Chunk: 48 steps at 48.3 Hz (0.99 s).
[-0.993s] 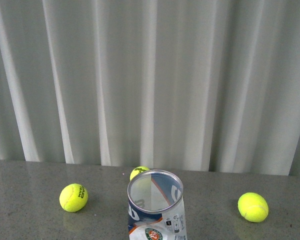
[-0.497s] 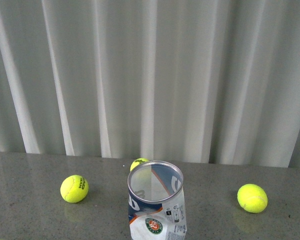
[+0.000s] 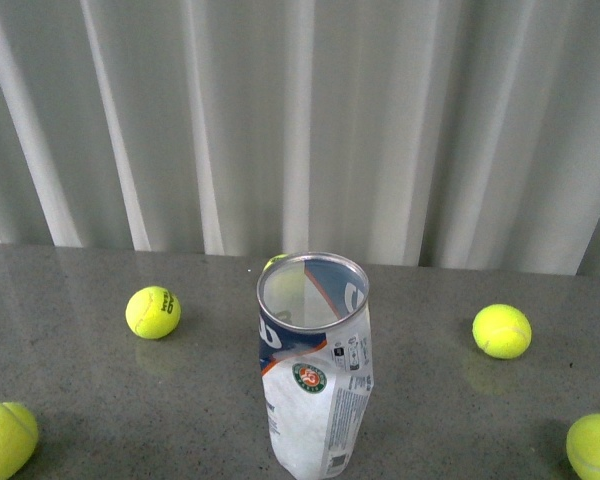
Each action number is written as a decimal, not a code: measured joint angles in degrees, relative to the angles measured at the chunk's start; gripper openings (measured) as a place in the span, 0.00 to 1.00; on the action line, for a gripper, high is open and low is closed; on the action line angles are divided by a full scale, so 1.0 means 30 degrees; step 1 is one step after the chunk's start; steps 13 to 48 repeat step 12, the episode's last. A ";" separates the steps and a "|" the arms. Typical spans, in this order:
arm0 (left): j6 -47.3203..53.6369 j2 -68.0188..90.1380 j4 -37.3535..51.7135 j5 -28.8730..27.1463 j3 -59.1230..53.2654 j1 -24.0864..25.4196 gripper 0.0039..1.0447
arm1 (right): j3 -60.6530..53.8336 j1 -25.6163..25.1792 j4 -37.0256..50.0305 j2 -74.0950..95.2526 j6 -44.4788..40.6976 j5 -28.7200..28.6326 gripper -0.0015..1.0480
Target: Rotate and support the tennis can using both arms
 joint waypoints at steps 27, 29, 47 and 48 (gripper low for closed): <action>0.0000 0.0000 0.0000 0.0000 0.0000 0.0000 0.94 | 0.0000 0.0000 0.0000 0.0000 0.0000 0.0000 0.93; 0.0000 0.0000 0.0000 0.0000 0.0000 0.0000 0.94 | 0.0000 0.0000 0.0000 0.0000 0.0000 0.0000 0.93; 0.0000 0.0000 0.0000 0.0000 0.0000 0.0000 0.94 | 0.0000 0.0000 0.0000 0.0000 0.0000 0.0000 0.93; 0.0000 0.0000 0.0000 0.0000 0.0000 0.0000 0.94 | 0.0000 0.0000 0.0000 0.0000 0.0000 0.0000 0.93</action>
